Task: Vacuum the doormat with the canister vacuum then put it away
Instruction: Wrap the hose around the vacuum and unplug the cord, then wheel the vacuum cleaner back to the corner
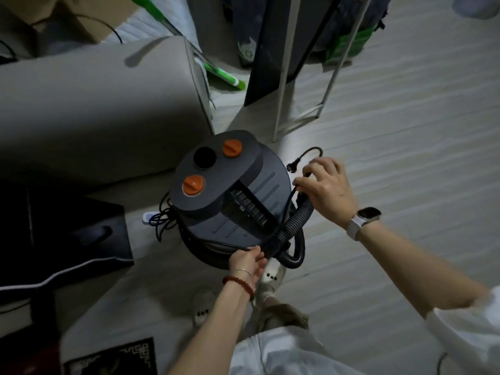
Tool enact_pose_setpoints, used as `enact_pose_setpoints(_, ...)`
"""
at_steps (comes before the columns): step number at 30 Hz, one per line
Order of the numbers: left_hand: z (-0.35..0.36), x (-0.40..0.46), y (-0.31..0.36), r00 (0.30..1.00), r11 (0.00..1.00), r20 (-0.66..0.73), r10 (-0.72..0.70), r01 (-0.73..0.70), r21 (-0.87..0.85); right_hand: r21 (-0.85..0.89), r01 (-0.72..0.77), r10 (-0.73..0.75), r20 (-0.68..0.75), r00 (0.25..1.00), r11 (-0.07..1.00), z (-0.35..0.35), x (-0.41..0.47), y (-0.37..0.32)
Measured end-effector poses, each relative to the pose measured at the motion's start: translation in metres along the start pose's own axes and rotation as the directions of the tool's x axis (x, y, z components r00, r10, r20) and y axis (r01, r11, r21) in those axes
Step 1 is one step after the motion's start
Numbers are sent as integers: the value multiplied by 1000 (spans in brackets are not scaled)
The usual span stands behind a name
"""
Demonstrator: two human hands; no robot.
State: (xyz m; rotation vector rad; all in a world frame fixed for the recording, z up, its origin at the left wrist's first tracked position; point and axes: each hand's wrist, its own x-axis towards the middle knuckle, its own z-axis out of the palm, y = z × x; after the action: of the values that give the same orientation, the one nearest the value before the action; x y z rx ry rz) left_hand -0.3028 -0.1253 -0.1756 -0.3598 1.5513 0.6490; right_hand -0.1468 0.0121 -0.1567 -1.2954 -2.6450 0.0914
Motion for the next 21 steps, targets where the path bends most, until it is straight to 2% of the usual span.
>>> enact_pose_setpoints(2,10,19,-9,998,1000,-61,-24,24,2,32,-10,6,107,994,999,28,-8,18)
enact_pose_setpoints(4,16,33,-19,995,998,-73,-64,64,-10,117,-188,153,262,953,975,53,-20,28)
enact_pose_setpoints(5,19,37,-23,995,996,-60,-82,80,-38,186,-323,245,348,905,928,62,-27,29)
enact_pose_setpoints(7,26,47,-26,993,986,-44,-107,101,-131,243,-557,331,595,732,794,80,-40,26)
enact_pose_setpoints(8,30,51,-27,993,981,-51,-110,100,-168,244,-617,316,688,654,748,87,-46,24)
enact_pose_setpoints(9,33,55,-27,992,978,-61,-106,93,-185,242,-622,289,724,627,745,94,-51,21)
enact_pose_setpoints(12,35,61,-24,995,994,-32,-94,91,-65,292,-626,266,718,643,723,102,-58,11)
enact_pose_setpoints(15,22,54,-19,996,957,32,-89,76,280,374,-663,408,565,717,648,97,-57,-2)
enact_pose_setpoints(18,-6,47,-10,981,789,16,192,-164,593,437,-588,448,387,806,681,85,-43,-28)
enact_pose_setpoints(21,-33,31,11,864,580,96,494,-409,704,504,-504,354,367,860,702,78,-19,-59)
